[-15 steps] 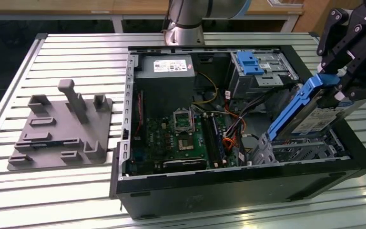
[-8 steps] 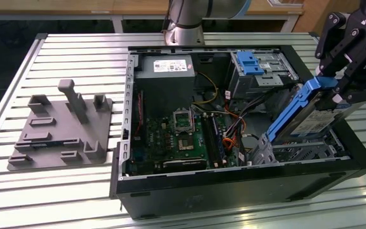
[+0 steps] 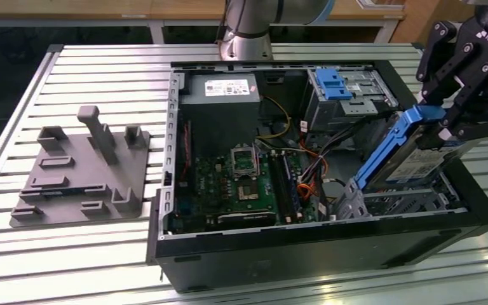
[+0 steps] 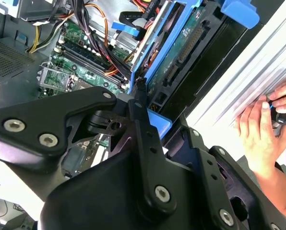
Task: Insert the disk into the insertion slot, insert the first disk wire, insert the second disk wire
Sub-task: 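Insert the disk into the insertion slot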
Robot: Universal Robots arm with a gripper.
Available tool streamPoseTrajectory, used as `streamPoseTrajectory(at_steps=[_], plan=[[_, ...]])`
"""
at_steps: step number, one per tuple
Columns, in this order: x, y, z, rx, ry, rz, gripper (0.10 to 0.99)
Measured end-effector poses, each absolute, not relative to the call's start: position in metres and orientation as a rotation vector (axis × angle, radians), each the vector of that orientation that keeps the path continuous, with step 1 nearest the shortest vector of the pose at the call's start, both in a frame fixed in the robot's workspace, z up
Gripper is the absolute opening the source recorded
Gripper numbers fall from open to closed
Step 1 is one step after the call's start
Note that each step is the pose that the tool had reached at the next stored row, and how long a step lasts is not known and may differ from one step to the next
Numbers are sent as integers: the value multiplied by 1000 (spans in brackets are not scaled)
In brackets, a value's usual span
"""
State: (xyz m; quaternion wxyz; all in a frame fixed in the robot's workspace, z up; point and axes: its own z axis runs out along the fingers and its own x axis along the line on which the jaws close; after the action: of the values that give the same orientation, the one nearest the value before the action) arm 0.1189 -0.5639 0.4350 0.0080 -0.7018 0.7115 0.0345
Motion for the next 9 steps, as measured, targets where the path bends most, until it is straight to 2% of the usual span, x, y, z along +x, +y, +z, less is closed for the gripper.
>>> streamPoseTrajectory(at_steps=[3, 9], plan=[[119, -564, 435, -2196, 2226, 112, 365], [120, -564, 437, -2228, 2263, 176, 365]])
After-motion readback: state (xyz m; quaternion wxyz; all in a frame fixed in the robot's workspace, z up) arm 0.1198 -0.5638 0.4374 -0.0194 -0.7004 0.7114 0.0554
